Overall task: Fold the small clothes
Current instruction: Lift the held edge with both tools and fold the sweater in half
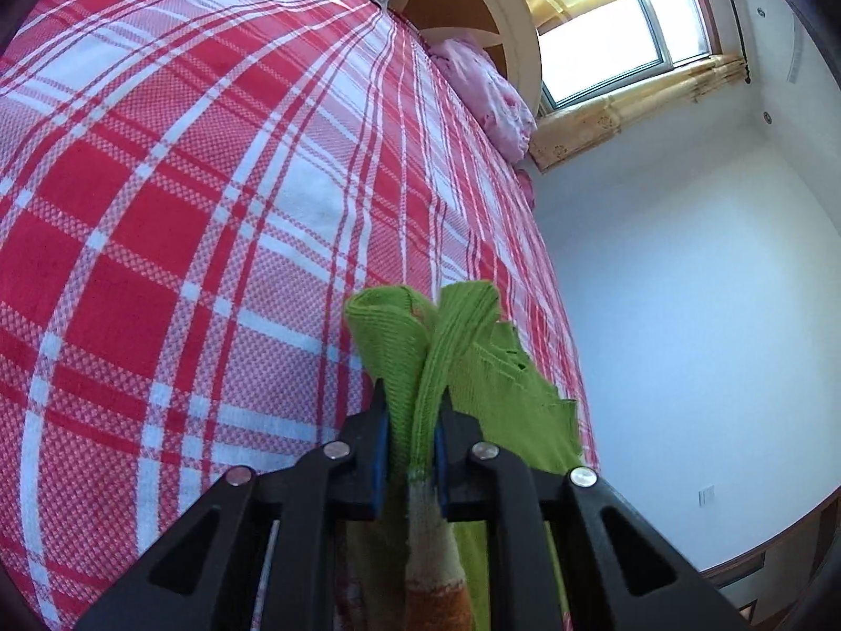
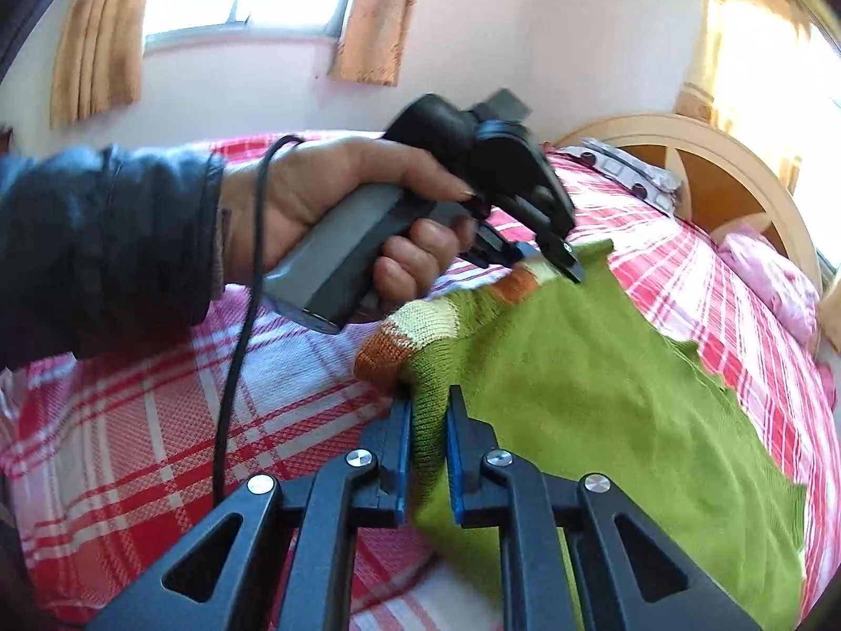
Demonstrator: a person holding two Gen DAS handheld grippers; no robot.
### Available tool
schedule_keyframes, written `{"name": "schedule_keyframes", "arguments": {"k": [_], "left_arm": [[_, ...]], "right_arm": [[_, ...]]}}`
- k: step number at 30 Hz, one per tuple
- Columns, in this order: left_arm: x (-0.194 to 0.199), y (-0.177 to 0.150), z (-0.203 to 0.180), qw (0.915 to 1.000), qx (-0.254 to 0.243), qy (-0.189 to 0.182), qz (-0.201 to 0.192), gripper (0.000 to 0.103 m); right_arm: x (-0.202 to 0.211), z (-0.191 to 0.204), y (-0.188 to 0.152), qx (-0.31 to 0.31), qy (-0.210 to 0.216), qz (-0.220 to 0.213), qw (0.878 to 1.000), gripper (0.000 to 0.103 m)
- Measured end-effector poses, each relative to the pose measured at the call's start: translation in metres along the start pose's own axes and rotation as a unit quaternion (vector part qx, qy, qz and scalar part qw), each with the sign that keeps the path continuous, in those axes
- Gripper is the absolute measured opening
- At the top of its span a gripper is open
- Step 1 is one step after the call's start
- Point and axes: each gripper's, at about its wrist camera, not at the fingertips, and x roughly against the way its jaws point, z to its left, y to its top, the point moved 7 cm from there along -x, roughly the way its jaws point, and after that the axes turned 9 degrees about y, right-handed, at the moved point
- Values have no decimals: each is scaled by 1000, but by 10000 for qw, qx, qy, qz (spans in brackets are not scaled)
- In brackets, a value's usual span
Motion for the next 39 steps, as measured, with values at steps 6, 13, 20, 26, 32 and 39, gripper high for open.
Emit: {"name": "schedule_keyframes", "arguments": {"k": [6,13,20,26,32,39], "left_arm": [[11,4,-30,9999,-7,-135,-87,14],[15,4,-70,9992,-25,-332,-209,14],[3,4,-115,9987,-239,-380,-256,14],[-7,-5,-160,9975,-528,-428,-181,14],[-31,-21,-205,9954,-835,-460,-6,14],[-78,-47,-239,9927,-1066,-429,362,14]], "right_arm": [[37,-24,-1,-329,-110,-399,9986,11],[79,-55,-3,-940,-93,-874,9917,10],[112,-86,-17,-1393,-113,-1138,9836,10],[138,-108,-38,-1966,52,-1318,9716,10],[165,-130,-71,-2613,230,-1408,9547,10],[188,-152,-119,-3399,373,-1477,9281,10]]}}
